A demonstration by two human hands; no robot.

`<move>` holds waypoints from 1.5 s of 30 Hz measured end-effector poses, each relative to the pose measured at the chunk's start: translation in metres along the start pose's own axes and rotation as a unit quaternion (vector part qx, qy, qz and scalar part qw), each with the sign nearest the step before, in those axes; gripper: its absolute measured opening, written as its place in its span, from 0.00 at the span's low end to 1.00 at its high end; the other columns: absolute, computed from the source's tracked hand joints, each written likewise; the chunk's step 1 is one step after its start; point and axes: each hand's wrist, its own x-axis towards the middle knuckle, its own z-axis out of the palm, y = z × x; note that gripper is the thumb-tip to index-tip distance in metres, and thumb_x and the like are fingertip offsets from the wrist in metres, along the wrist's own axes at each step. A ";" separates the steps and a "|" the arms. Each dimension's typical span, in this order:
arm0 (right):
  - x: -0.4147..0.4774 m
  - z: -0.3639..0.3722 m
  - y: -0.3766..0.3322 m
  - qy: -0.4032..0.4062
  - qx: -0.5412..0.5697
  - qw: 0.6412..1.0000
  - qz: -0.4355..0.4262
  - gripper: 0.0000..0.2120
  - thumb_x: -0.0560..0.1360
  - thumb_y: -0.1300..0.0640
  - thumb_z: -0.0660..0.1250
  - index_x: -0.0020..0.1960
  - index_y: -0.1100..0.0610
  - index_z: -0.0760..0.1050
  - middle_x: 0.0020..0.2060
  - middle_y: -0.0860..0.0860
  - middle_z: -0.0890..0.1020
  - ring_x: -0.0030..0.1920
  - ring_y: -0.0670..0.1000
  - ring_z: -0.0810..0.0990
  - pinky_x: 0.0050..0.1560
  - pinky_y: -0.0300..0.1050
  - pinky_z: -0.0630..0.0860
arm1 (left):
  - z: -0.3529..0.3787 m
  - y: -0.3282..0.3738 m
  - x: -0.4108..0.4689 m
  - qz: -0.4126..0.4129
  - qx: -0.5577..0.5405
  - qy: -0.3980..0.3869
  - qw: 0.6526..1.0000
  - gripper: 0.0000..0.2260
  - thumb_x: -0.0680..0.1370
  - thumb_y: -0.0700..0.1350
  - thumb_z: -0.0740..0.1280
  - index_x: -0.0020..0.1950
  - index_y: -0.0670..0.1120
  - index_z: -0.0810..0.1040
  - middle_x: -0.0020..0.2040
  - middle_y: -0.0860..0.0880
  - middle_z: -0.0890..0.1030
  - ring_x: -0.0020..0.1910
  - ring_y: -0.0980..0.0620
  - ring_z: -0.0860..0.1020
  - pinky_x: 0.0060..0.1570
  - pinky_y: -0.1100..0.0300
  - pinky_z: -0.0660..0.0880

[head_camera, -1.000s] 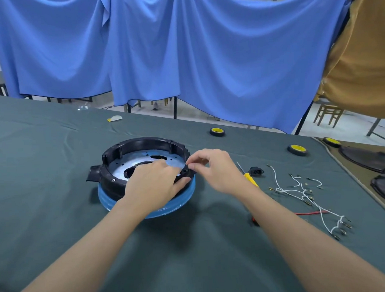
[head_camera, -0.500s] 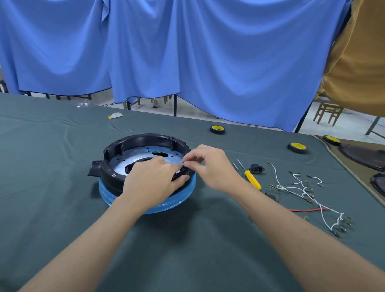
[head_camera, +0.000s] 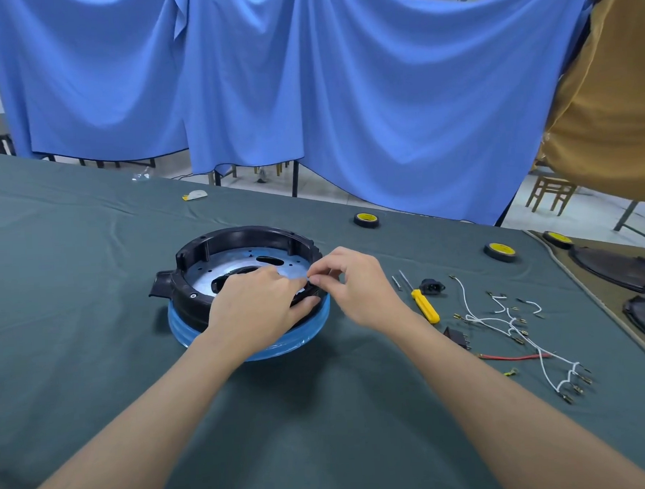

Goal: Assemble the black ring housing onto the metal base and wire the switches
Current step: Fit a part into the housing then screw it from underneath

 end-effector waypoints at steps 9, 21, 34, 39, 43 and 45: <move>0.000 0.000 0.004 -0.003 -0.025 1.000 -0.001 0.07 0.76 0.60 0.69 0.49 0.54 0.85 0.41 0.44 0.77 0.43 0.46 0.76 0.44 0.29 0.68 | 0.000 0.001 -0.001 0.001 -0.006 0.016 1.000 0.27 0.76 0.66 0.44 0.57 0.59 0.79 0.35 0.52 0.76 0.36 0.50 0.78 0.26 0.58 0.59; 0.001 0.005 0.002 0.012 0.001 0.999 0.035 0.06 0.76 0.60 0.68 0.47 0.54 0.85 0.41 0.45 0.78 0.43 0.45 0.75 0.45 0.37 0.69 | -0.003 0.002 -0.001 0.008 -0.005 0.025 1.000 0.26 0.77 0.66 0.46 0.55 0.57 0.80 0.33 0.52 0.75 0.34 0.49 0.76 0.25 0.59 0.54; 0.000 0.008 0.003 -0.001 -0.051 0.998 0.032 0.08 0.77 0.61 0.66 0.48 0.52 0.84 0.44 0.43 0.77 0.48 0.49 0.77 0.51 0.49 0.75 | -0.002 0.002 -0.002 0.006 -0.002 0.025 1.000 0.26 0.77 0.65 0.45 0.55 0.56 0.79 0.35 0.52 0.76 0.38 0.50 0.78 0.26 0.58 0.55; 0.002 -0.003 0.004 -0.023 -0.035 0.999 0.000 0.09 0.76 0.64 0.66 0.50 0.56 0.84 0.47 0.48 0.81 0.46 0.46 0.76 0.46 0.25 0.66 | -0.001 0.002 -0.002 -0.002 -0.004 0.015 1.000 0.24 0.79 0.66 0.49 0.51 0.55 0.81 0.35 0.52 0.77 0.37 0.49 0.78 0.27 0.58 0.58; -0.004 -0.004 0.007 0.062 -0.032 0.997 -0.014 0.14 0.75 0.69 0.62 0.51 0.57 0.83 0.46 0.49 0.82 0.46 0.48 0.78 0.48 0.31 0.67 | -0.001 0.002 -0.002 -0.008 -0.010 0.011 1.000 0.25 0.79 0.65 0.48 0.47 0.53 0.81 0.36 0.52 0.77 0.38 0.50 0.78 0.27 0.58 0.58; -0.007 -0.001 0.008 0.064 -0.030 0.997 -0.021 0.16 0.75 0.69 0.61 0.51 0.55 0.83 0.47 0.48 0.80 0.47 0.47 0.78 0.50 0.35 0.70 | -0.001 0.003 -0.002 -0.006 -0.008 0.013 1.000 0.26 0.79 0.65 0.47 0.47 0.53 0.80 0.35 0.53 0.77 0.38 0.50 0.78 0.27 0.58 0.58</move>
